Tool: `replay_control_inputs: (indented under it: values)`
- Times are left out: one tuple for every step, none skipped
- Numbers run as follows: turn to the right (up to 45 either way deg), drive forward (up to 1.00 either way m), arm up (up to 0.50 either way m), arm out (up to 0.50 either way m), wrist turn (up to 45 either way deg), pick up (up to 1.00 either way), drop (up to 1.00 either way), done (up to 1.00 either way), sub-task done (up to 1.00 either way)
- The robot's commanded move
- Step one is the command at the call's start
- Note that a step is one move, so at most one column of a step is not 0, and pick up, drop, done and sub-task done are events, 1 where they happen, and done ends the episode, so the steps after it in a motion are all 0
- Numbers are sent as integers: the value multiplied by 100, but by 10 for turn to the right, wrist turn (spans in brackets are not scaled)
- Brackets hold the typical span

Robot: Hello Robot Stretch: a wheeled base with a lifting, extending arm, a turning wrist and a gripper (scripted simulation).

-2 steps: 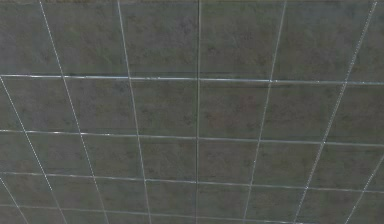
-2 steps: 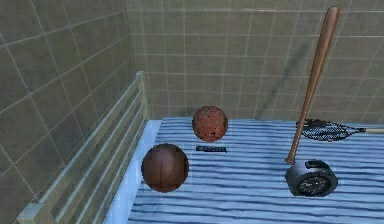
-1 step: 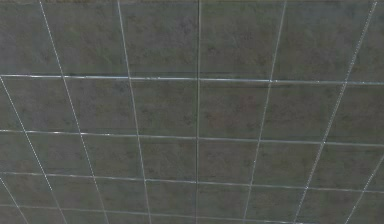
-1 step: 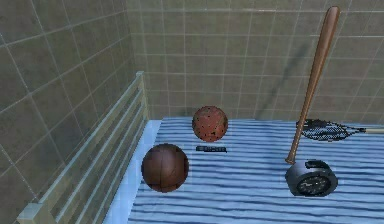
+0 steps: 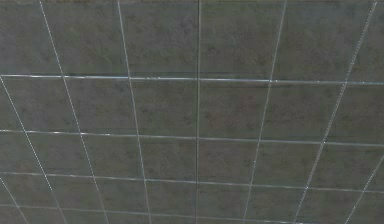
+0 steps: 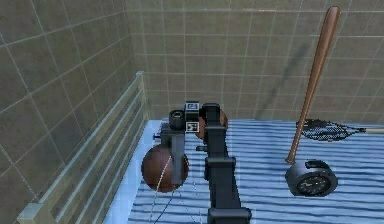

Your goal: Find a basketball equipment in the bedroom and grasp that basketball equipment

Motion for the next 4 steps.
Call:
replay_control_inputs:
  values:
    - [0, 0, 0, 0, 450, 0, 0, 0, 0]
    - [0, 0, 0, 0, 450, 0, 0, 0, 0]
    - [0, 0, 0, 0, 450, 0, 0, 0, 0]
    - [0, 0, 0, 0, 180, 0, 0, 0, 0]
